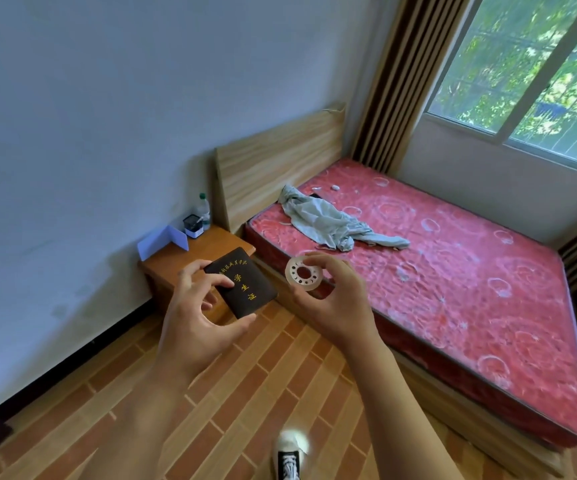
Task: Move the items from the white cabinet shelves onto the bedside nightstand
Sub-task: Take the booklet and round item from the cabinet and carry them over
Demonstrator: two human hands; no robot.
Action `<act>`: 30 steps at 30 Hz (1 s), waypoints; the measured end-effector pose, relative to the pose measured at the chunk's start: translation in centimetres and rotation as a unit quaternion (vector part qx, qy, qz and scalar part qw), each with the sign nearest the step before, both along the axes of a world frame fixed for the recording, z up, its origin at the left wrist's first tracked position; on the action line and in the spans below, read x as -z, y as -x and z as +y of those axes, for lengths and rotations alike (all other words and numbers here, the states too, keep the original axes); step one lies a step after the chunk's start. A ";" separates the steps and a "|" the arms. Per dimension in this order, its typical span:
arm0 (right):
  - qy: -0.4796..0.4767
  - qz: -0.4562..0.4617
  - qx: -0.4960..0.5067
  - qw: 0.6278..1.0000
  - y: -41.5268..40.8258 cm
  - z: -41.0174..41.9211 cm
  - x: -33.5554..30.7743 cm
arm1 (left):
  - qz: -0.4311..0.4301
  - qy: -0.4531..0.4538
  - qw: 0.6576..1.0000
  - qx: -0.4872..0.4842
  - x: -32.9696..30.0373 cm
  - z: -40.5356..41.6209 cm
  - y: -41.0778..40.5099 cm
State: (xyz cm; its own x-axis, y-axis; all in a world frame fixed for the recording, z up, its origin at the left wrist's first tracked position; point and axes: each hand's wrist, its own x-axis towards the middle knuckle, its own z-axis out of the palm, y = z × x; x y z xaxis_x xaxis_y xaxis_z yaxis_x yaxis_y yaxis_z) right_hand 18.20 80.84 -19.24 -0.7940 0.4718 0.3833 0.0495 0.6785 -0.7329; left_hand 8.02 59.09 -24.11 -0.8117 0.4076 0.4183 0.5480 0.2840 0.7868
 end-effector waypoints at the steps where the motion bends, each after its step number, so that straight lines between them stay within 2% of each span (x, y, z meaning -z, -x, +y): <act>1: 0.001 0.000 -0.005 1.000 1.2 0.5 0.2 | 0.000 0.003 1.000 -0.006 0.1 0.4 0.9; 13: 0.004 -0.019 -0.071 0.997 16.0 10.2 0.1 | -0.008 0.025 0.994 -0.107 -0.5 9.1 12.2; 19: 0.036 -0.015 -0.110 0.993 21.9 14.9 0.2 | -0.005 0.030 0.989 -0.143 -1.2 13.2 15.5; 30: 0.097 -0.002 -0.179 0.979 29.7 16.1 1.9 | 0.002 0.073 0.979 -0.192 -0.7 13.5 20.4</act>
